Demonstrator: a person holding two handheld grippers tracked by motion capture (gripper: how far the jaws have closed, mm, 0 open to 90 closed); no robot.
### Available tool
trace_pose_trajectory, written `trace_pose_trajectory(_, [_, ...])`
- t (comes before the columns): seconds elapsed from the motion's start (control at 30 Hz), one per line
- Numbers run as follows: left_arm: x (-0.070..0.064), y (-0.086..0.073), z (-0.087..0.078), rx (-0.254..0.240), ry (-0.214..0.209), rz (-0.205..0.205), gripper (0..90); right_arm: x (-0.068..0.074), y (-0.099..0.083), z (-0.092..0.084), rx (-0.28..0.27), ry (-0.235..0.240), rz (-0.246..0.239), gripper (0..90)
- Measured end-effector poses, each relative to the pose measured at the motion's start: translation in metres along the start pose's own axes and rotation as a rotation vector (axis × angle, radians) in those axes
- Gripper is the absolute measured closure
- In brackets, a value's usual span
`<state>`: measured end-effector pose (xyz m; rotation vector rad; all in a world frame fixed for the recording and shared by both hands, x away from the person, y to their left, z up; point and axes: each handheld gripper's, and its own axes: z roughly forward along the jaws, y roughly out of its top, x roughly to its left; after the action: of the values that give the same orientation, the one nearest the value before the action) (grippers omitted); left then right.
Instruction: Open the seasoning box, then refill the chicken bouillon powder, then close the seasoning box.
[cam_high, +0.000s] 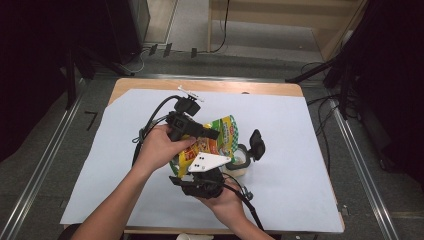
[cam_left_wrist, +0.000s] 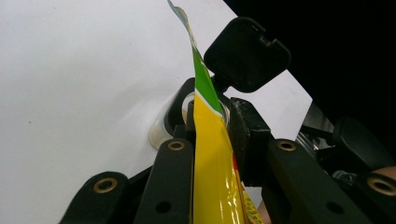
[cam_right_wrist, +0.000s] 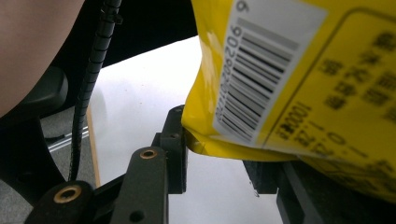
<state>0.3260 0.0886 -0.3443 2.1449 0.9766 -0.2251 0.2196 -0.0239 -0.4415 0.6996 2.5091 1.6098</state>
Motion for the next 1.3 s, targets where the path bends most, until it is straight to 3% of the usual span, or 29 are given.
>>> trace_pose_trajectory(1.3, [-0.0003,0.0017,0.0012,-0.001,0.002,0.005,78.5,0.0006,0.0003,-0.0004,0.012,-0.024,-0.021,65.5])
